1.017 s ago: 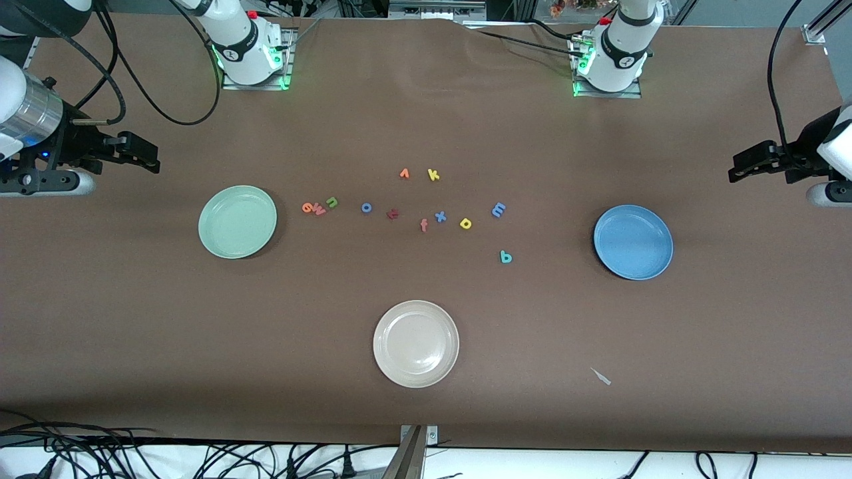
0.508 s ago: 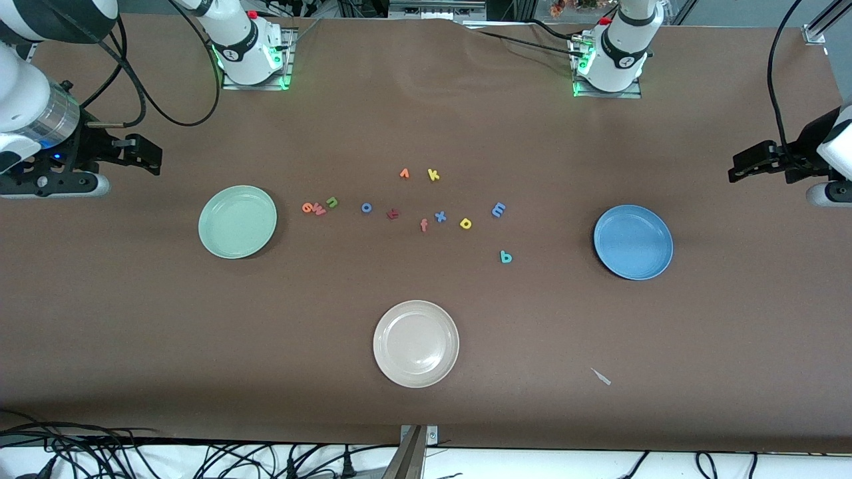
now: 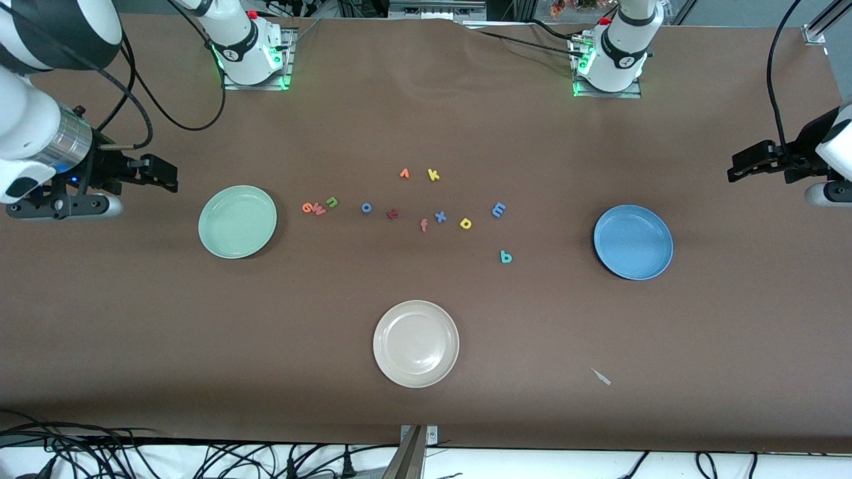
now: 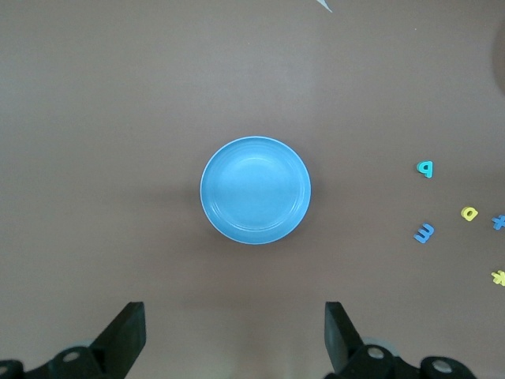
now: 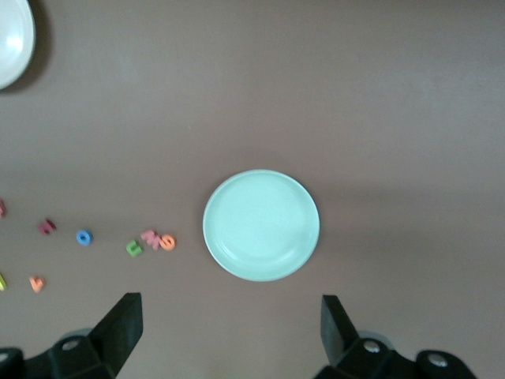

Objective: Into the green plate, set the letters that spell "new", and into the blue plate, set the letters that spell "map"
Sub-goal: 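Move the right gripper beside the green plate while the left gripper reaches the letters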

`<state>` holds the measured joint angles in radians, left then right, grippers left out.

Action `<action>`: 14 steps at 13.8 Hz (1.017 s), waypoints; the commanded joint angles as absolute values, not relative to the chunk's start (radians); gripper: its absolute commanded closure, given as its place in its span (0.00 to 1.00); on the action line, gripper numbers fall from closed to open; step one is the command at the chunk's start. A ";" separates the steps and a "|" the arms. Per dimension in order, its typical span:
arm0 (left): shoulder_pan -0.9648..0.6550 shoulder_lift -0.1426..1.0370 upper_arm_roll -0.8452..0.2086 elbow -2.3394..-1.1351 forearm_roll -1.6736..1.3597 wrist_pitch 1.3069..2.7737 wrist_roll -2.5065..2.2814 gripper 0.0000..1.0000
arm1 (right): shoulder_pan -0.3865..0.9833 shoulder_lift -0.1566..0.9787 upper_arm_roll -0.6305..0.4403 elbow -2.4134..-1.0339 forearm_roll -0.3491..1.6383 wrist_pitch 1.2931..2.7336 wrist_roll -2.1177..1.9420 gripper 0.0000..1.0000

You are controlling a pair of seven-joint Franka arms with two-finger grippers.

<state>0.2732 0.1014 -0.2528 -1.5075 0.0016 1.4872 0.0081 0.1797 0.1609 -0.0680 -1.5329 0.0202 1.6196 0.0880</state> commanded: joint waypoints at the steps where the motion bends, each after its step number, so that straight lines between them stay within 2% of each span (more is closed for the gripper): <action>1: 0.268 0.103 -0.253 -1.494 0.015 1.471 0.023 0.00 | 0.172 0.144 -0.036 -1.604 0.043 1.660 0.220 0.00; 7: 0.268 0.103 -0.253 -1.497 0.018 1.480 0.017 0.00 | 0.170 0.112 0.080 -1.874 0.046 1.974 0.459 0.00; 9: 0.271 0.152 -0.249 -1.491 0.017 1.512 0.015 0.00 | 0.170 0.117 0.083 -1.917 0.048 2.009 0.460 0.00; 11: 0.270 0.150 -0.250 -1.491 0.017 1.514 0.014 0.00 | 0.170 0.114 0.119 -1.994 0.049 2.072 0.463 0.00; 14: 0.258 0.225 -0.253 -1.485 0.020 1.514 0.014 0.00 | 0.170 0.100 0.176 -2.158 0.051 2.250 0.590 0.00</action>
<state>0.2729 0.1701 -0.2512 -1.5113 0.0017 1.5139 0.0081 0.1792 0.1544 0.1327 -2.0171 0.0368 2.1350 0.5030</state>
